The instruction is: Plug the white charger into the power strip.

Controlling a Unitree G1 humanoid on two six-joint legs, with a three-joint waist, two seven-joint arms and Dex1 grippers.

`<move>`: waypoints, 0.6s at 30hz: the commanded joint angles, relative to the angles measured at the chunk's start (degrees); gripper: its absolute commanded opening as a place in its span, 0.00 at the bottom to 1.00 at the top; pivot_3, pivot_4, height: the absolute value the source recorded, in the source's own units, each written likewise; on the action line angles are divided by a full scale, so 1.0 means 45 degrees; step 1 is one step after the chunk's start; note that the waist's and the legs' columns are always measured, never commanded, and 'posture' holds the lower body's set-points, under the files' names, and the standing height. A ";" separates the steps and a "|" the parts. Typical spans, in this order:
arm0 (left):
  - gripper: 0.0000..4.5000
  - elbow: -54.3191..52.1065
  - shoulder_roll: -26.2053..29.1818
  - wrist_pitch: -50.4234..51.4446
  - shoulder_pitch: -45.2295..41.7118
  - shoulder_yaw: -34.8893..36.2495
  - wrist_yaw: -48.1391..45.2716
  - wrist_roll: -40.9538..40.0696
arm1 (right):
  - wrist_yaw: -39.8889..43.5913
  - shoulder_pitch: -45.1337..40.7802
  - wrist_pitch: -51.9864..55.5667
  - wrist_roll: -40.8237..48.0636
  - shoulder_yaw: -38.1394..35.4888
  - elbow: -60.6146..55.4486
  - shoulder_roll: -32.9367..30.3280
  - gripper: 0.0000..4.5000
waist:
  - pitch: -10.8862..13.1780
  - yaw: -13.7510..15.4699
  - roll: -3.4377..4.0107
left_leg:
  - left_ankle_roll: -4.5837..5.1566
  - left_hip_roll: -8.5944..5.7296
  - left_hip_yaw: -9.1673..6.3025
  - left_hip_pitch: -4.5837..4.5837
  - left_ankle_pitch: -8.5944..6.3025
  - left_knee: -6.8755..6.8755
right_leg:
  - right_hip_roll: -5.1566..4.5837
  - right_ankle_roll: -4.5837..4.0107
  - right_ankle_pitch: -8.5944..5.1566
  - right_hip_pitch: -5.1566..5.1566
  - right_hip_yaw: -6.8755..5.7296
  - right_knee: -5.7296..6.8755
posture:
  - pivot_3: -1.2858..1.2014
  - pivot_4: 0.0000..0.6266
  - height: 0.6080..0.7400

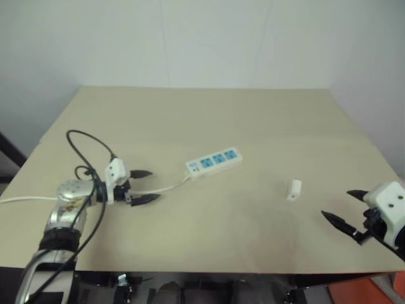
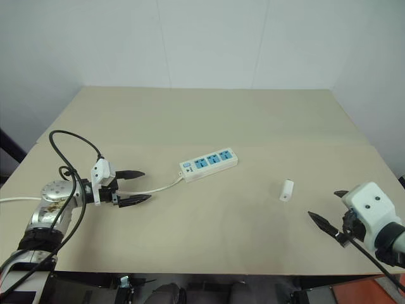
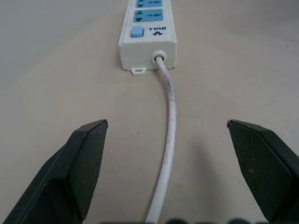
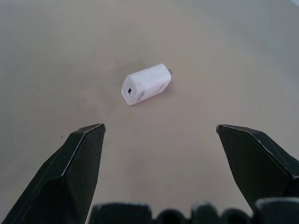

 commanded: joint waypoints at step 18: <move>0.99 0.0647 -0.0188 -0.0441 -0.0737 -0.0108 0.0119 0.0280 | -0.0093 0.0269 -0.0155 0.0108 -0.0045 -0.0707 0.0310 1.00 | 0.0000 0.0013 -0.0001 | 0.0000 0.0000 -0.0001 0.0002 0.0000 0.0003 | 0.0000 0.0000 0.0001 0.0003 -0.0002 0.0001 | 0.52 0.24 1.00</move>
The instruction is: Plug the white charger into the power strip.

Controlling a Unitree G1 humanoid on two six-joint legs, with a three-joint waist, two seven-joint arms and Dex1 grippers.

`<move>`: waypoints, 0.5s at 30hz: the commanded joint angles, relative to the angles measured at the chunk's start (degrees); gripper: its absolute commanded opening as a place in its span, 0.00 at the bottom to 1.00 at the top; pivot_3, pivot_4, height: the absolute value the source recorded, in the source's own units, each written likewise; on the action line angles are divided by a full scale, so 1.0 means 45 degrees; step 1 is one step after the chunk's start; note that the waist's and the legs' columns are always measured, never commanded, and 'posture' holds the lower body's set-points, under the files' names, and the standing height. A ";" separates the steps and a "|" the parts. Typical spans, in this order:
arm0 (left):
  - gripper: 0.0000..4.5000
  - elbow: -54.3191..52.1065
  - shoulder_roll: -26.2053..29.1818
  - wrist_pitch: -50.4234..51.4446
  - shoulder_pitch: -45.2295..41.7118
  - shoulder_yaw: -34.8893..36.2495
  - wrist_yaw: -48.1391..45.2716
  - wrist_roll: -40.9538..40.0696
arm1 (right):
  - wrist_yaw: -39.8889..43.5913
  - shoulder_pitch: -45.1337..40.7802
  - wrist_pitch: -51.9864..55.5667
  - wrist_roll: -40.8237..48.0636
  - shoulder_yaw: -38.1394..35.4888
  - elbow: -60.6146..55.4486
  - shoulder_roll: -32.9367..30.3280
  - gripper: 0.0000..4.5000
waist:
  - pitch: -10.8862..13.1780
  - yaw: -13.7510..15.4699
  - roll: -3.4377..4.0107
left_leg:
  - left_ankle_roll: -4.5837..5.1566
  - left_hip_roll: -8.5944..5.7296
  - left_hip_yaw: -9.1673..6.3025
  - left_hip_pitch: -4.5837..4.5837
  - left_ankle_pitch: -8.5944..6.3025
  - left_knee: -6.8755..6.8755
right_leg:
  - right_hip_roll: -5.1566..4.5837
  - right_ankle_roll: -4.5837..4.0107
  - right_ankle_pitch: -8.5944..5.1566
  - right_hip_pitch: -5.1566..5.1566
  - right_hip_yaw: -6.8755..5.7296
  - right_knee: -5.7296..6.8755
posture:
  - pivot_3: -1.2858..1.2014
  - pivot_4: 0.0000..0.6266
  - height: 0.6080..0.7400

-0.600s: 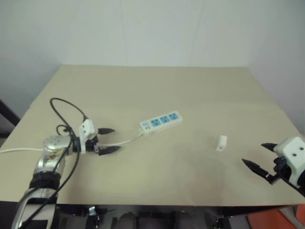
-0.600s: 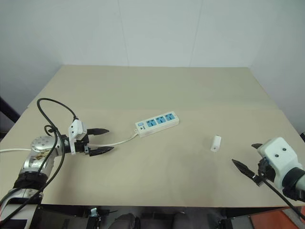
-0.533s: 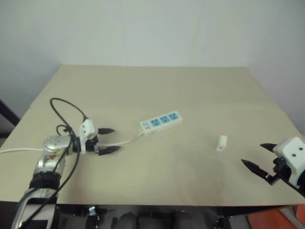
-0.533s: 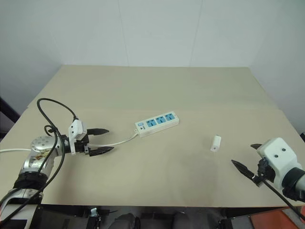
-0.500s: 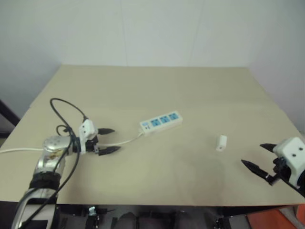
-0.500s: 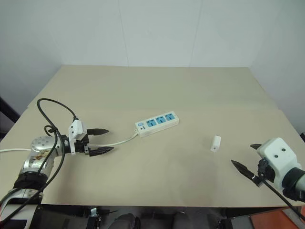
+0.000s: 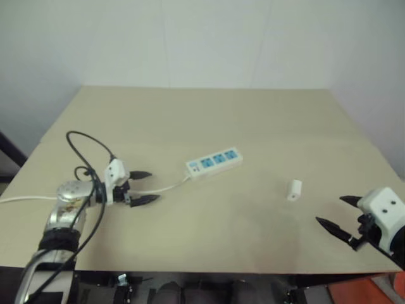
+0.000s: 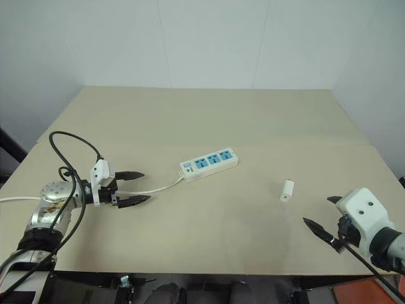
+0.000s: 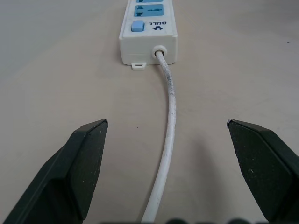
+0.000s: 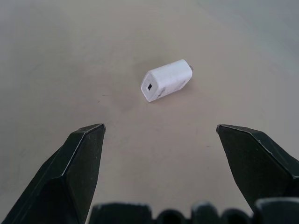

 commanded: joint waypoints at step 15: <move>0.99 0.3593 -0.3032 -0.0121 -0.3759 -0.2365 0.2513 0.3113 | -0.1897 -0.1308 0.0735 -0.0056 0.2226 -0.1742 0.0706 1.00 | 0.0006 -0.0060 -0.0014 | 0.0004 -0.0008 -0.0021 0.0043 -0.0002 0.0001 | 0.0000 0.0007 -0.0002 0.0067 -0.0023 -0.0018 | 0.52 0.24 1.00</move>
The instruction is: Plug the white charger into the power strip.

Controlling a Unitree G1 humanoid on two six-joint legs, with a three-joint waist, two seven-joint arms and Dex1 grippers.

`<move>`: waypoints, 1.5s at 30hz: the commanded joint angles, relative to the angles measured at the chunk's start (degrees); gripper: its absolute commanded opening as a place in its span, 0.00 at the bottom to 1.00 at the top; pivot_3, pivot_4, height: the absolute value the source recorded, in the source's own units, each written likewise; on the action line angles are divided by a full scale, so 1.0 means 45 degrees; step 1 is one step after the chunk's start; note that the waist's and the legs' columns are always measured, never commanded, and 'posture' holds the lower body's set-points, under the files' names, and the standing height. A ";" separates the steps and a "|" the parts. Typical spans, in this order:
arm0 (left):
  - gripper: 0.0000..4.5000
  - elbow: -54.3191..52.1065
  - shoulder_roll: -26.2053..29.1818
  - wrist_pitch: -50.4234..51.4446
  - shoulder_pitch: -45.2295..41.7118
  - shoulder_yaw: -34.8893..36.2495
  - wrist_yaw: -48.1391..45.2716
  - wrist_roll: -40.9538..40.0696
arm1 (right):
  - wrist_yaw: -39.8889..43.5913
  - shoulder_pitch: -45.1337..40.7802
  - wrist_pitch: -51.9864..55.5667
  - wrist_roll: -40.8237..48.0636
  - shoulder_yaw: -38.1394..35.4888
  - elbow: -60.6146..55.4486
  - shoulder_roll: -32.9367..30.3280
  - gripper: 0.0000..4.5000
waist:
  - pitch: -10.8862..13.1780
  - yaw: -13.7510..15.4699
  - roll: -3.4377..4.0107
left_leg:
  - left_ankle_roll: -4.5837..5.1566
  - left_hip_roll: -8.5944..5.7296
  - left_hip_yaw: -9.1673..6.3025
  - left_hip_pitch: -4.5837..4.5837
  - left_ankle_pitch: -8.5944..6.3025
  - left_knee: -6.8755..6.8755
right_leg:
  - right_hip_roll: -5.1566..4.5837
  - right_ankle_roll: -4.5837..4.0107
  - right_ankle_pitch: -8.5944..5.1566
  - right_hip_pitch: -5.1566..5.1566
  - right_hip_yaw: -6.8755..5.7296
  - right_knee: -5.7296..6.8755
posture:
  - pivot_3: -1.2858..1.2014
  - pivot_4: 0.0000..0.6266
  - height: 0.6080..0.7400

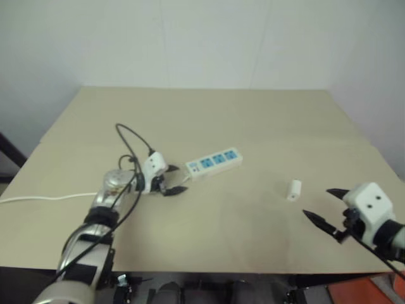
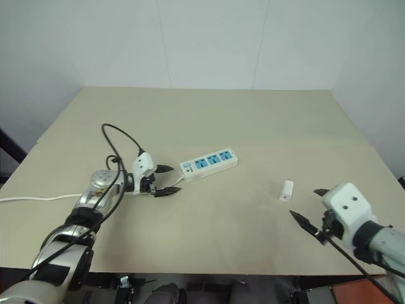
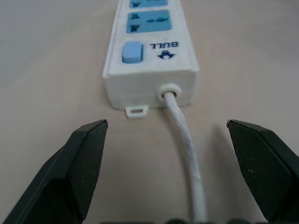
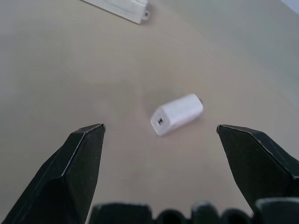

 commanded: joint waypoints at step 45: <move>0.78 -0.9371 0.3593 0.3479 0.6145 0.2827 -0.1844 -0.3672 | -0.1063 -0.2110 -0.0205 -0.0605 0.3320 0.0805 0.0363 1.00 | -0.0003 -0.0089 0.0011 | 0.0013 0.0010 -0.0005 0.0027 -0.0012 -0.0016 | 0.0005 0.0006 -0.0012 -0.0007 0.0025 -0.0001 | 0.52 0.24 1.00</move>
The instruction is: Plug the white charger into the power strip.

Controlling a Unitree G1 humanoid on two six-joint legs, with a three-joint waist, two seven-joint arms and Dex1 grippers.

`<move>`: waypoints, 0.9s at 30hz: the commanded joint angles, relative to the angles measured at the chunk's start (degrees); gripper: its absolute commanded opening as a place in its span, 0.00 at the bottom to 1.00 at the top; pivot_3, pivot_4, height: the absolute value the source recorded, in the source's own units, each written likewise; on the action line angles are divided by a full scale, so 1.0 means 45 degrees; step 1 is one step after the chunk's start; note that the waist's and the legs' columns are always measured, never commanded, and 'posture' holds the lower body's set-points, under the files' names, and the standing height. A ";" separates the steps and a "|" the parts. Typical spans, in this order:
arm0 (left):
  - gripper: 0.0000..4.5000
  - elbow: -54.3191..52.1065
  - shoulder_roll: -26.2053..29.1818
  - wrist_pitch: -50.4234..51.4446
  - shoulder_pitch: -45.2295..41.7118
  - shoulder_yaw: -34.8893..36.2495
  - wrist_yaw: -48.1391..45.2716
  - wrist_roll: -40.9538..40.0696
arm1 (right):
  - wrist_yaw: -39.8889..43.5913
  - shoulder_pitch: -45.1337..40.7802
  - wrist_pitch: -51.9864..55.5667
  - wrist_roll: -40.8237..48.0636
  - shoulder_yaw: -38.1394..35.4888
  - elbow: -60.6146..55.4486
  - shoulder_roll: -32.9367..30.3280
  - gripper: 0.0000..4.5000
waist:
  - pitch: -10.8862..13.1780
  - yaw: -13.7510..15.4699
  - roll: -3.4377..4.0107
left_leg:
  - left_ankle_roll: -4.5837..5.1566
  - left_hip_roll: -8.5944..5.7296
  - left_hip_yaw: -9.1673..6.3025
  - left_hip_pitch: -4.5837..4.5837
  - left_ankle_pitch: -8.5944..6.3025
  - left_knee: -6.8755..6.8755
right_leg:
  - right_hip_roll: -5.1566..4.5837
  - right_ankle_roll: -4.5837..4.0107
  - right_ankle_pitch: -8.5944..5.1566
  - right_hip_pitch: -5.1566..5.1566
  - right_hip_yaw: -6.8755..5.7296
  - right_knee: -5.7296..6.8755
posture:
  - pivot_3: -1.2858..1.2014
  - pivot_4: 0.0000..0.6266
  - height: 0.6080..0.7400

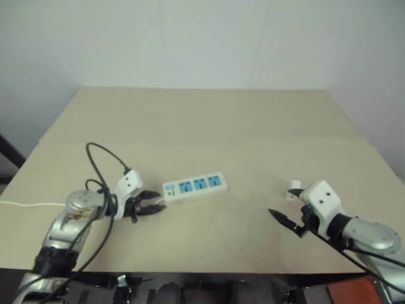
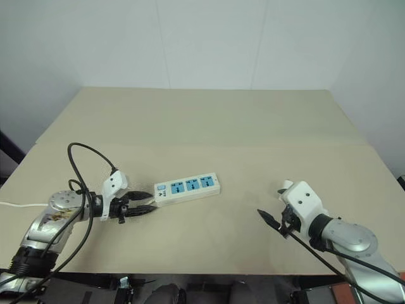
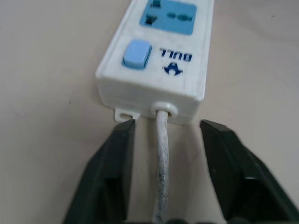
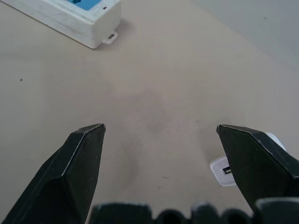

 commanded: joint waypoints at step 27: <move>1.00 1.1125 -0.2977 -0.8911 -0.4470 0.1012 -0.4880 -0.1046 | -0.0277 0.1082 0.0264 0.0155 -0.1150 -0.1295 0.0007 1.00 | -0.0001 0.0046 -0.0007 | 0.0010 -0.0008 0.0007 -0.0007 -0.0005 0.0009 | -0.0003 -0.0005 0.0002 0.0011 -0.0015 -0.0002 | 0.52 0.24 1.00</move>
